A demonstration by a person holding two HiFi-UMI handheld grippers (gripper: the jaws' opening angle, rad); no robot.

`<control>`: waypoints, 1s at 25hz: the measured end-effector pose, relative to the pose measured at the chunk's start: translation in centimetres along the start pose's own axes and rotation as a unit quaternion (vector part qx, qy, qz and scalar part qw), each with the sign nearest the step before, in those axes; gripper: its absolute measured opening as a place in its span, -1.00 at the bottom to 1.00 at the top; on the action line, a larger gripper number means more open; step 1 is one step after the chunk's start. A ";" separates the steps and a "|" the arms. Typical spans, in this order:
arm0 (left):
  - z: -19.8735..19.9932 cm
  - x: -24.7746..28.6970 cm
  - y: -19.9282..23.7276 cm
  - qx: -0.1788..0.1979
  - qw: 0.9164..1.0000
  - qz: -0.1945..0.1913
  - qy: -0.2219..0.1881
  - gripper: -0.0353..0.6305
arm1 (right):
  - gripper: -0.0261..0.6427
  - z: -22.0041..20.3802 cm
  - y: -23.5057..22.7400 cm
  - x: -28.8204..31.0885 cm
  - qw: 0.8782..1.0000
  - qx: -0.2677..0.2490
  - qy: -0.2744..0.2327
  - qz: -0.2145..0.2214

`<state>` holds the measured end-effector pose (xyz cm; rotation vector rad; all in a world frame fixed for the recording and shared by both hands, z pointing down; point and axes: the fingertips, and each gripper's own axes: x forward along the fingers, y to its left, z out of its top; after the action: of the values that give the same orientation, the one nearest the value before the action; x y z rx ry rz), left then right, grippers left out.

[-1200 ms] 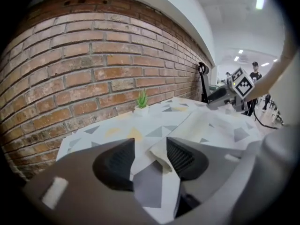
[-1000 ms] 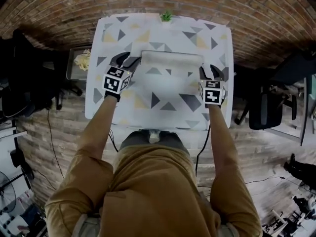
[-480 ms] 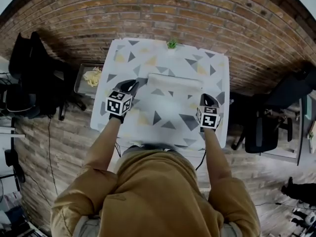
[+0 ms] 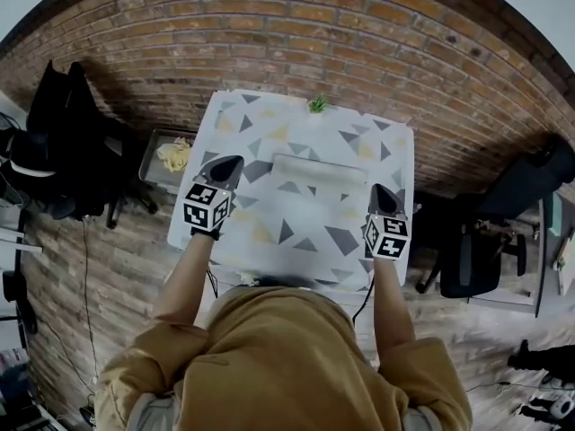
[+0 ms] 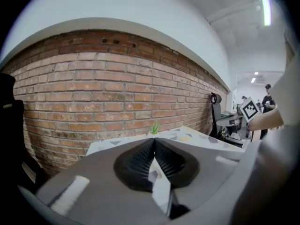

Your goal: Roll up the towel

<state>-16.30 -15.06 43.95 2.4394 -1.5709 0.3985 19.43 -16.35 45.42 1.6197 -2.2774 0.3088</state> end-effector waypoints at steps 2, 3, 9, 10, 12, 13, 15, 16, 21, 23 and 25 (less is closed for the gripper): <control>2.5 -1.4 0.4 0.014 0.999 0.013 -0.032 -0.71 | -0.91 2.7 0.0 -1.0 1.000 -0.003 -0.031 0.001; 3.9 -2.1 0.6 0.019 0.998 0.018 -0.049 -0.71 | -0.91 4.0 0.0 -1.5 0.999 -0.006 -0.047 0.002; 11.8 -7.2 1.1 0.054 0.986 0.043 -0.150 -0.71 | -0.91 11.8 0.0 -5.3 0.990 -0.021 -0.137 0.005; 12.9 -8.1 1.3 0.060 0.983 0.048 -0.164 -0.71 | -0.91 13.0 0.1 -6.0 0.988 -0.023 -0.152 0.005; 14.8 -10.1 1.6 0.071 0.977 0.059 -0.191 -0.71 | -0.91 15.2 0.4 -7.5 0.983 -0.030 -0.180 0.004; 15.6 -11.0 1.8 0.075 0.974 0.063 -0.203 -0.71 | -0.91 16.2 0.6 -8.1 0.981 -0.034 -0.193 0.004; 17.0 -12.9 2.1 0.081 0.969 0.072 -0.224 -0.71 | -0.91 17.9 1.1 -9.5 0.975 -0.043 -0.216 0.002; 17.6 -13.8 2.2 0.083 0.966 0.077 -0.232 -0.71 | -0.91 18.6 1.3 -10.2 0.973 -0.048 -0.225 0.000; 19.9 -17.6 2.3 0.096 0.955 0.102 -0.260 -0.71 | -0.91 20.9 2.1 -12.9 0.966 -0.061 -0.252 -0.001; 20.2 -18.8 2.2 0.103 0.952 0.110 -0.266 -0.71 | -0.91 21.4 2.1 -13.8 0.964 -0.062 -0.258 -0.004; 20.2 -19.8 2.2 0.106 0.951 0.117 -0.267 -0.71 | -0.91 21.7 2.0 -14.5 0.963 -0.066 -0.262 -0.009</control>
<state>-23.87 -5.48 18.36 2.6802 -2.1430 -0.0822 18.82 -10.84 19.80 1.8106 -2.5785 -0.3137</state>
